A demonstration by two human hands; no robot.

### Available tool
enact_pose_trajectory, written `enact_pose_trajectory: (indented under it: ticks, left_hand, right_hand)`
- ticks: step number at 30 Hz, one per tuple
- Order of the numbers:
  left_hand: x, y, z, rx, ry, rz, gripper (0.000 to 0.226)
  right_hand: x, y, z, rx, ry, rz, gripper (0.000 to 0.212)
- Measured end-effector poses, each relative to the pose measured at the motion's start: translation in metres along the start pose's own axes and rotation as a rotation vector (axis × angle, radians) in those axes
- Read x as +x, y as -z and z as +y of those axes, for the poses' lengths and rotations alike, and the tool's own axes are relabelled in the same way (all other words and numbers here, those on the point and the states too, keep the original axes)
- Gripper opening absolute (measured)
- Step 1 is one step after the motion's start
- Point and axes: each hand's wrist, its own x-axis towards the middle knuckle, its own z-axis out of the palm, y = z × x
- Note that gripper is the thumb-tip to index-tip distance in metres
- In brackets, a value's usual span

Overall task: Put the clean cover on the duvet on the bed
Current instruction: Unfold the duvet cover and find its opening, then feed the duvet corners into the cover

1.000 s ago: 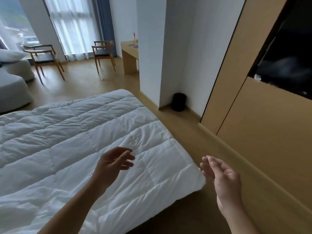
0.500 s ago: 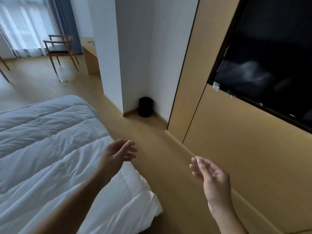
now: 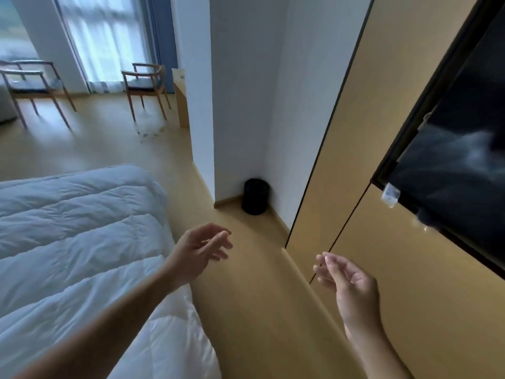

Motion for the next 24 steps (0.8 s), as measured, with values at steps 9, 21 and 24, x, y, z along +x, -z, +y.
enact_pose_trajectory:
  ticks: [9,21,24]
  left_hand:
    - [0.087,0.034,-0.012,-0.011,0.033,0.341,0.028]
    - [0.298,0.22,-0.061,-0.049,0.018,0.802,0.027]
    - [0.342,0.263,-0.067,-0.061,0.01,0.928,0.02]
  right_hand:
    - [0.206,-0.11,0.002,-0.029,-0.036,-0.344,0.015]
    - [0.42,-0.387,0.006,-0.057,-0.023,-0.55,0.014]
    - [0.469,-0.463,-0.001,-0.061,-0.02,-0.591,0.013]
